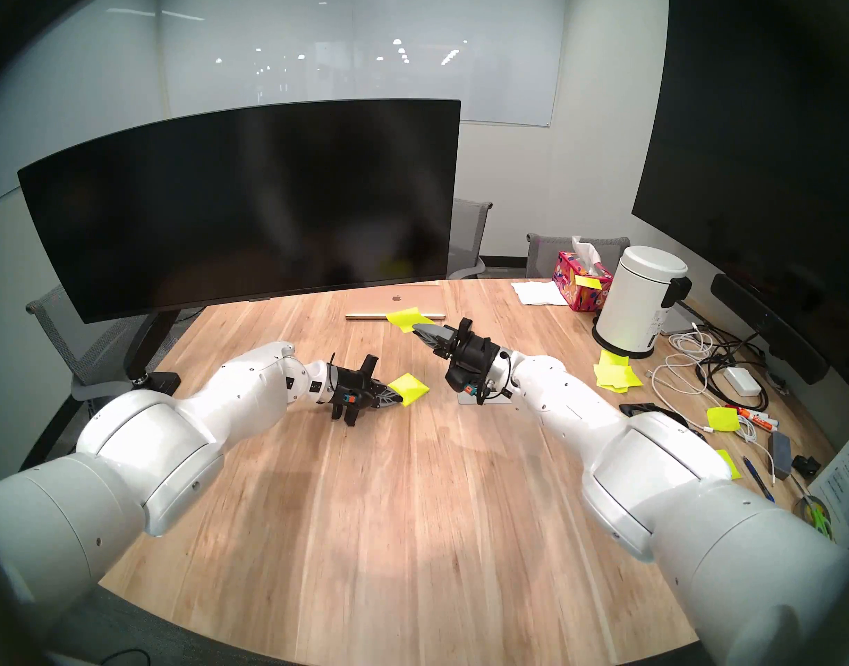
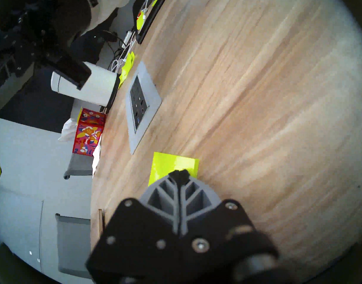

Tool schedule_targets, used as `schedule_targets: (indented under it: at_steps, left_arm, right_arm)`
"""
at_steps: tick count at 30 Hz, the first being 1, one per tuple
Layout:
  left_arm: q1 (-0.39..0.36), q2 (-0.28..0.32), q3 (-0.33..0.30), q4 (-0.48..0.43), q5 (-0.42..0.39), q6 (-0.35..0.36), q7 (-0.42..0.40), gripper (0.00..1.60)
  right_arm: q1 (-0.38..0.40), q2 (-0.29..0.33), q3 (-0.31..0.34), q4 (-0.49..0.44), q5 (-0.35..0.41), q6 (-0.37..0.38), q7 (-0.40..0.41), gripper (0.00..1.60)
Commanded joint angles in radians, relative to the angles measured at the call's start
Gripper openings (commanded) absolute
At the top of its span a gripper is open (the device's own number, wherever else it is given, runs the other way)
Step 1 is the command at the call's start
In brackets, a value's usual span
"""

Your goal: Peel one sticky note off the pad and stick it onto the monitor, then press it flat

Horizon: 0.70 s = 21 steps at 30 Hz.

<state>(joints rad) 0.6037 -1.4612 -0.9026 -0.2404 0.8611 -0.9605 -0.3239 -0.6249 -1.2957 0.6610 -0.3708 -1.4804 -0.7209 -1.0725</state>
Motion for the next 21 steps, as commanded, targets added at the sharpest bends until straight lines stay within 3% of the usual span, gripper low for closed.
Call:
schedule_targets:
  at_steps: [1, 21]
  left_arm:
    - [0.031, -0.005, -0.075, -0.028, -0.091, 0.001, 0.042, 0.00]
    - [0.235, 0.080, -0.194, -0.260, -0.257, 0.001, 0.131, 0.00]
  right_arm:
    - [-0.021, 0.079, 0.004, -0.073, -0.001, -0.013, -0.032, 0.00]
    - [-0.069, 0.083, 0.027, -0.099, 0.003, -0.021, -0.025, 0.00]
